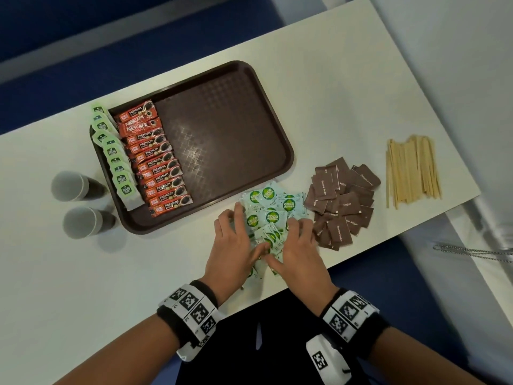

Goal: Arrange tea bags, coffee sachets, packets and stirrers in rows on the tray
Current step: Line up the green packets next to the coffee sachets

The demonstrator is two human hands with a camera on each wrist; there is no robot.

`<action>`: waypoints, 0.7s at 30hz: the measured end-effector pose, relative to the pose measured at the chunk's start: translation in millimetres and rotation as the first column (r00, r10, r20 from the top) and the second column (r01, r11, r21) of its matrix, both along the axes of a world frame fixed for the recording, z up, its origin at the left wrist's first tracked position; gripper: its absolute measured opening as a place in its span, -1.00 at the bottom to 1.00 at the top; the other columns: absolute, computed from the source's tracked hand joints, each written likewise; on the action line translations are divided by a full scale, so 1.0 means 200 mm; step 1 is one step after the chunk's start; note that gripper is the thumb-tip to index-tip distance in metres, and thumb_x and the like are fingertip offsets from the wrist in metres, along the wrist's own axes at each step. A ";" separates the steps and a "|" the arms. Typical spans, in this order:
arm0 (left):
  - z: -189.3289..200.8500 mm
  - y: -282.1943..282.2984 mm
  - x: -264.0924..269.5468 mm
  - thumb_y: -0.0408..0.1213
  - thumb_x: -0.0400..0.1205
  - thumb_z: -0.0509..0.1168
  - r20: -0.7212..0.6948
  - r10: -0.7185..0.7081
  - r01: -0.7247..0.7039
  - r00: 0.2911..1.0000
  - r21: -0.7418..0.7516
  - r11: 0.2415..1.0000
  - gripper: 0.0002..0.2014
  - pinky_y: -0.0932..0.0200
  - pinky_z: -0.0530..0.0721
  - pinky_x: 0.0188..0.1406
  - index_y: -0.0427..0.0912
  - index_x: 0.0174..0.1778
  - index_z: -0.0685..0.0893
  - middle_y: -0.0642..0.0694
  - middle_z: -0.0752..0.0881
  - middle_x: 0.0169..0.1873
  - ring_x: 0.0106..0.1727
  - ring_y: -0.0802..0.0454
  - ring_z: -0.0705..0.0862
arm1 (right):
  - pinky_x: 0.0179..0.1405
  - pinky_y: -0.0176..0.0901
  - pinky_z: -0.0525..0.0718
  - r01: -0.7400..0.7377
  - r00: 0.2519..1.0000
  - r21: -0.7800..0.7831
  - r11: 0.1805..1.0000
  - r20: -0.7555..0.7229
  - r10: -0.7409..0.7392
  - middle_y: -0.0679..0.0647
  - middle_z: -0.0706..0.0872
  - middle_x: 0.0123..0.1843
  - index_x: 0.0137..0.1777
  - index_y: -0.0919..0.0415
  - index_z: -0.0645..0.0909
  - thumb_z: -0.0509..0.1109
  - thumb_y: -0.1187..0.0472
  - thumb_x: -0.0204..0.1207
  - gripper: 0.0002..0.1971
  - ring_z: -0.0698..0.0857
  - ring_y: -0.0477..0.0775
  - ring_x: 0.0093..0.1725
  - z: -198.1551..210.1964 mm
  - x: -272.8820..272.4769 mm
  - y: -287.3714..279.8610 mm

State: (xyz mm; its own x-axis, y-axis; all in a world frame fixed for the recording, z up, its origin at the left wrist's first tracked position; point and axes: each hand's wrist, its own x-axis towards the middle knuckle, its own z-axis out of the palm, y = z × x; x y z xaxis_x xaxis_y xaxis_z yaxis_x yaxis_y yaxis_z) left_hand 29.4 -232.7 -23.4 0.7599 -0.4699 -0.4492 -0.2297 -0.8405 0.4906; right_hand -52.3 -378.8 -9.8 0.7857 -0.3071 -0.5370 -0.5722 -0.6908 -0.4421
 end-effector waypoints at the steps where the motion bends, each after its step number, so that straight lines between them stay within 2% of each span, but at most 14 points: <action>1: -0.01 0.00 0.00 0.09 0.70 0.51 -0.043 0.041 -0.043 0.998 -0.050 0.998 0.03 0.08 0.37 0.65 -0.28 0.89 0.05 -0.29 0.31 0.55 0.60 -0.19 0.29 | 0.41 -0.04 0.58 0.024 0.999 0.033 0.999 0.021 -0.025 0.20 0.23 0.54 0.67 0.32 0.24 0.65 -0.07 0.56 -0.11 0.51 0.30 0.48 -0.01 0.01 0.01; 3: -0.03 -0.01 0.01 0.00 0.73 0.51 -0.088 0.115 -0.125 0.989 -0.116 0.985 -0.02 0.25 0.24 0.62 -0.29 0.88 0.07 -0.25 0.32 0.53 0.61 -0.14 0.28 | 0.38 -0.13 0.57 0.067 0.996 0.093 0.993 0.054 -0.072 0.19 0.25 0.49 0.62 0.35 0.30 0.68 0.05 0.56 -0.19 0.55 0.27 0.41 -0.02 0.03 0.02; 6: -0.05 -0.01 0.01 -0.08 0.77 0.46 -0.134 0.192 -0.215 0.972 -0.184 0.959 -0.14 0.29 0.21 0.61 -0.25 0.87 0.13 -0.17 0.36 0.51 0.62 -0.07 0.32 | 0.39 -0.17 0.60 0.086 0.991 0.134 0.987 0.093 -0.099 0.14 0.30 0.43 0.55 0.33 0.37 0.66 0.18 0.58 -0.32 0.56 0.10 0.27 -0.02 0.06 0.03; 10: -0.04 -0.02 0.01 -0.14 0.83 0.37 -0.208 0.208 -0.252 0.956 -0.211 0.945 -0.29 0.29 0.21 0.63 -0.17 0.84 0.20 -0.05 0.38 0.49 0.63 0.04 0.30 | 0.25 -0.38 0.44 0.063 0.992 0.181 0.981 0.096 -0.082 0.09 0.33 0.45 0.60 0.30 0.35 0.55 0.22 0.69 -0.41 0.58 0.10 0.36 -0.01 0.08 0.05; 12: -0.03 -0.02 0.03 -0.17 0.82 0.35 -0.232 0.210 -0.260 0.950 -0.210 0.943 -0.35 0.23 0.28 0.66 -0.15 0.80 0.26 -0.01 0.40 0.46 0.62 0.04 0.33 | 0.16 -0.36 0.44 0.051 0.994 0.193 0.980 0.090 -0.069 0.10 0.34 0.48 0.62 0.25 0.34 0.52 0.23 0.72 -0.43 0.62 0.13 0.35 -0.01 0.08 0.06; 14: -0.03 -0.02 0.04 -0.19 0.80 0.33 -0.257 0.202 -0.260 0.945 -0.218 0.941 -0.41 0.07 0.41 0.66 -0.10 0.75 0.32 0.01 0.44 0.41 0.56 0.02 0.41 | 0.12 -0.25 0.53 0.045 0.994 0.199 0.979 0.092 -0.065 0.11 0.34 0.50 0.61 0.22 0.34 0.51 0.23 0.72 -0.44 0.64 0.16 0.33 -0.01 0.08 0.08; 16: -0.02 -0.01 0.06 -0.18 0.80 0.30 -0.271 0.186 -0.251 0.944 -0.229 0.940 -0.49 -0.01 0.53 0.55 -0.07 0.68 0.38 0.01 0.48 0.35 0.43 0.01 0.51 | 0.12 -0.11 0.63 0.058 0.991 0.208 0.976 0.103 -0.081 0.10 0.34 0.49 0.61 0.21 0.34 0.50 0.20 0.73 -0.45 0.66 0.18 0.30 -0.02 0.08 0.10; 18: -0.01 -0.02 0.07 -0.02 0.85 0.27 -0.257 0.173 -0.235 0.951 -0.236 0.943 -0.58 -0.01 0.60 0.37 -0.03 0.60 0.43 0.04 0.49 0.31 0.23 0.05 0.60 | 0.07 -0.11 0.60 0.071 0.990 0.222 0.972 0.106 -0.096 0.09 0.34 0.48 0.62 0.20 0.33 0.49 0.18 0.74 -0.45 0.65 0.18 0.27 -0.02 0.09 0.11; 21: 0.01 -0.03 0.09 0.41 0.78 0.07 -0.187 0.130 -0.171 0.974 -0.221 0.960 -0.41 0.00 0.65 0.09 0.02 0.49 0.44 0.09 0.51 0.29 -0.02 0.15 0.64 | 0.02 -0.16 0.55 0.065 0.990 0.218 0.974 0.109 -0.090 0.10 0.34 0.47 0.62 0.21 0.32 0.45 0.20 0.76 -0.48 0.64 0.18 0.26 -0.01 0.09 0.12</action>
State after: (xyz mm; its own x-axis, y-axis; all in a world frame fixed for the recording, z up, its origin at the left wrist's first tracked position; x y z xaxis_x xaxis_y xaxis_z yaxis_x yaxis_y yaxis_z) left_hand 47.8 -239.0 -22.3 0.7523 -0.4636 -0.4680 -0.0062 -0.7154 0.6987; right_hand -34.4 -354.5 -12.7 0.8253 -0.2576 -0.5025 -0.5557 -0.5287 -0.6416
